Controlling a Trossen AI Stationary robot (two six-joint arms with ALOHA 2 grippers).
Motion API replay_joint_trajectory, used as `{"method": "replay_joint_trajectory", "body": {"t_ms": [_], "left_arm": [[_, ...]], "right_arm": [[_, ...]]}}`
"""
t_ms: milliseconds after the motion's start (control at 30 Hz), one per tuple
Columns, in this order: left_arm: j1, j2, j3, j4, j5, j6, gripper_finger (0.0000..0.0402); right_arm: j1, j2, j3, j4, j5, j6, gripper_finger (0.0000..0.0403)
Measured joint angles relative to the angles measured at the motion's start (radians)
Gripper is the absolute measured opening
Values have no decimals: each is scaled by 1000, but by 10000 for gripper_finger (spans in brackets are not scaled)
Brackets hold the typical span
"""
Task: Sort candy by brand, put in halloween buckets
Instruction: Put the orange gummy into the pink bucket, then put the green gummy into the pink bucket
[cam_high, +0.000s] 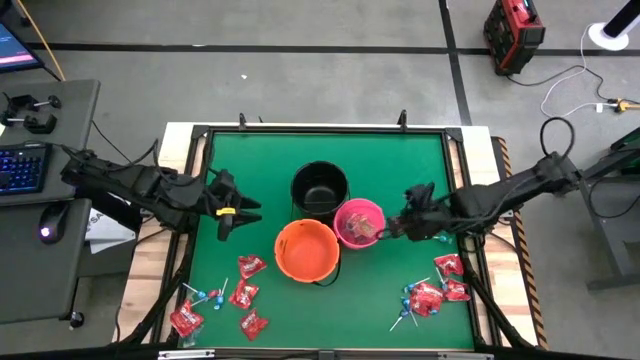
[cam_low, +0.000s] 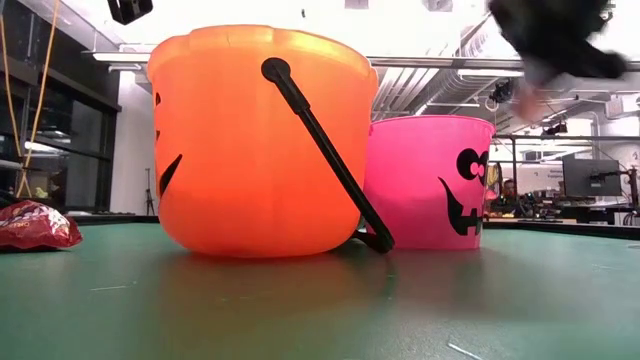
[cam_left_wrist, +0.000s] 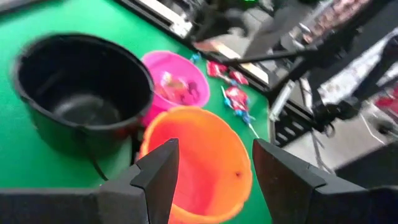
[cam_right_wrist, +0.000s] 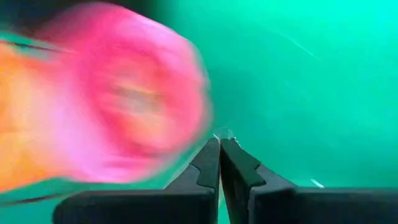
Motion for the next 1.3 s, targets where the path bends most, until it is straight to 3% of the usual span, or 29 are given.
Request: {"method": "replay_joint_trajectory", "body": {"t_ms": [167,367,500,667,767,900,1100,1300], "left_arm": [[0,-7,0,0,-37,-15,195],[-1,-3,0,-2,49,-87,195],[-1,-3,0,-3,95,-99,195],[-2,-3,0,-6,100,-113,195],[-28,25,0,-11,130,-204,195],[-125,121,0,-106,328,-364,195],[-355,287,0,-480,487,-760,195],[-530,436,0,-567,622,-871,195]], "right_arm": [[-17,43,56,365,17,-375,1],[-78,171,53,417,-14,-399,14],[-122,220,53,466,-112,-435,69],[-150,217,53,458,-127,-455,171],[-164,180,53,444,-143,-474,217],[-165,127,53,381,-134,-467,240],[-164,91,53,276,-94,-435,243],[-164,94,53,267,-94,-440,243]]}}
